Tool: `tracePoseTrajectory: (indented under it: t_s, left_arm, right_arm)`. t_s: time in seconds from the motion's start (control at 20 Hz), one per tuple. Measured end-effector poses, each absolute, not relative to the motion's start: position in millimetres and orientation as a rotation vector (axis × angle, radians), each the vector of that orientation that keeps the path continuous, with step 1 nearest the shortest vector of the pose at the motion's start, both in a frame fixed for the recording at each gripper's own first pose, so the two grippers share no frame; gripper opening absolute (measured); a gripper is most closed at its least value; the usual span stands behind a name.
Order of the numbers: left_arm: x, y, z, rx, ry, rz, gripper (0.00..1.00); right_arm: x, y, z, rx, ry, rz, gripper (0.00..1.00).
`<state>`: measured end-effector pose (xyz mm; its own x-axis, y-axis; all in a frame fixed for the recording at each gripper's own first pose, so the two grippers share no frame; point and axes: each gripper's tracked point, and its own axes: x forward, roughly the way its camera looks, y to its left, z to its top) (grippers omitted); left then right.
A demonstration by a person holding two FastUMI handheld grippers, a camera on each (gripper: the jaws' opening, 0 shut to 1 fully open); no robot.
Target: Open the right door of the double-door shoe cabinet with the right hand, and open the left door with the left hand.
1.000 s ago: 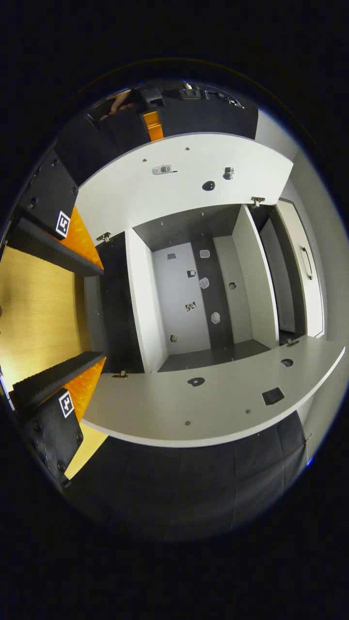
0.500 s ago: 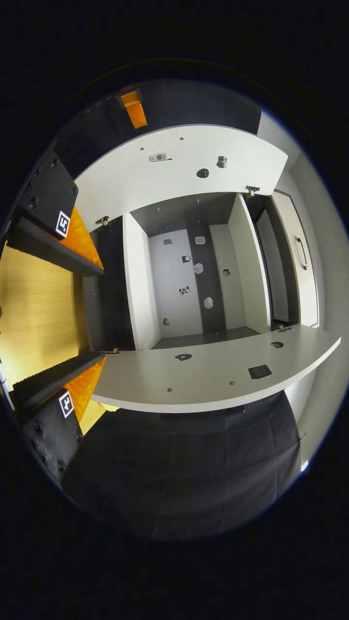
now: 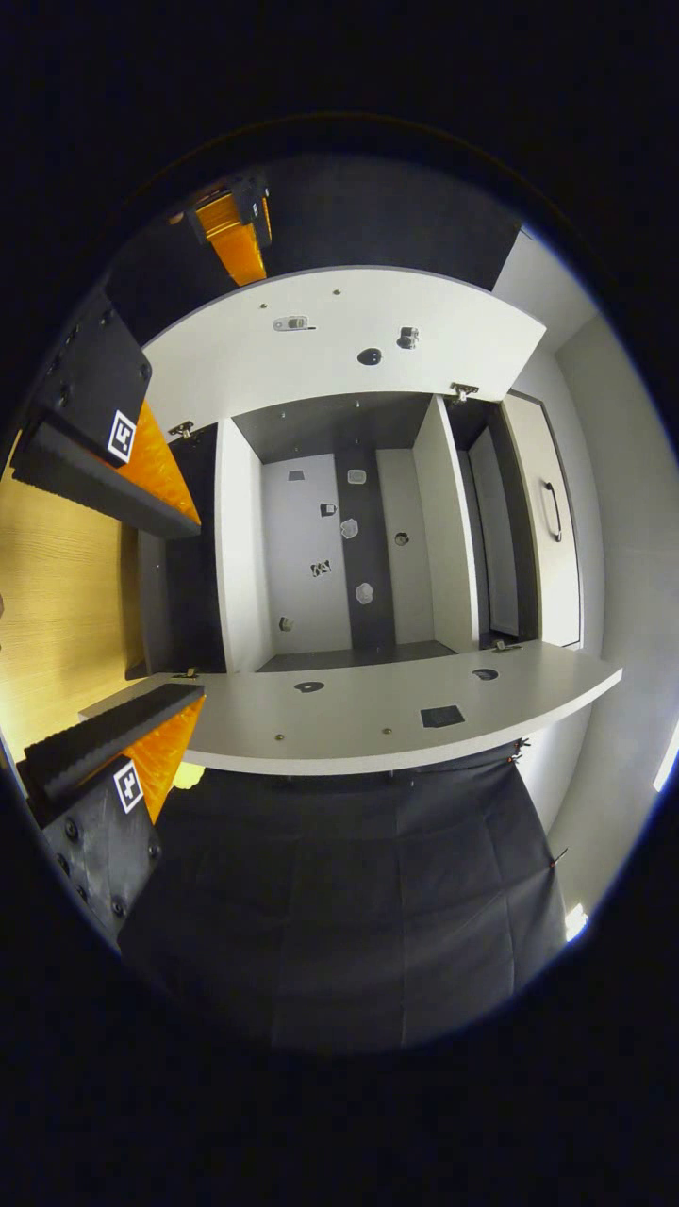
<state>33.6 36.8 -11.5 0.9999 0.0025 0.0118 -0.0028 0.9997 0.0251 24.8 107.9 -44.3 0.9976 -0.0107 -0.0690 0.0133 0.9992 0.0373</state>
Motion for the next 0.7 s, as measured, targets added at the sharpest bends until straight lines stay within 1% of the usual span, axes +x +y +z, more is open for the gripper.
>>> tracePoseTrajectory:
  t_s: [0.15,0.3,0.45,0.7]
  left_arm:
    - [32.9,25.2,-21.7,0.011,0.003,-0.015,0.97]
    - [31.4,18.8,-24.8,0.019,0.011,-0.031,0.96]
    - [30.5,12.4,-23.7,0.020,0.013,-0.039,0.97]
    - [28.8,0.6,-21.0,-0.033,0.020,-0.076,0.96]
  right_arm:
    - [21.1,105.1,-55.0,0.046,0.099,-0.014,0.98]
    - [24.0,104.7,-48.2,0.064,0.070,-0.017,0.98]
    - [31.3,111.1,-47.7,0.067,0.080,-0.003,0.98]
    - [38.8,119.0,-37.4,0.065,0.052,0.027,0.98]
